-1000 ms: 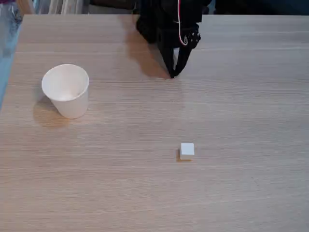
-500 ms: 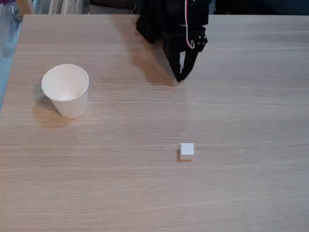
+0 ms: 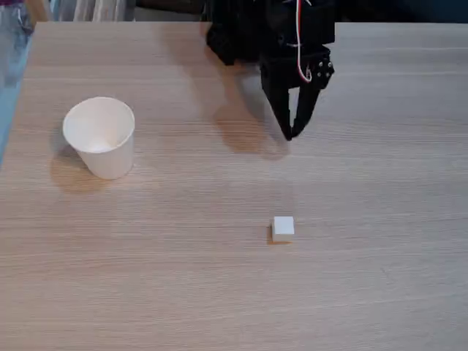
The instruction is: Grasp a block and put it in the bin.
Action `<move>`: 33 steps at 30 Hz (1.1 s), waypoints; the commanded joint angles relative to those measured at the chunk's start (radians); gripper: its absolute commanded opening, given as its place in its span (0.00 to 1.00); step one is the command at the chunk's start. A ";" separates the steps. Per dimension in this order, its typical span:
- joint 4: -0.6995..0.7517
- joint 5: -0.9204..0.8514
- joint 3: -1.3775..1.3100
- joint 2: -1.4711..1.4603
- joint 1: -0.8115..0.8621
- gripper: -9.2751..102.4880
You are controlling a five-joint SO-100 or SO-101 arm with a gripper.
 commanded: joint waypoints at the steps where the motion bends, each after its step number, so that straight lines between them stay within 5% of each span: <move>1: -0.040 0.032 -0.080 -0.066 0.002 0.08; 33: 0.044 0.212 -0.755 -0.669 0.078 0.08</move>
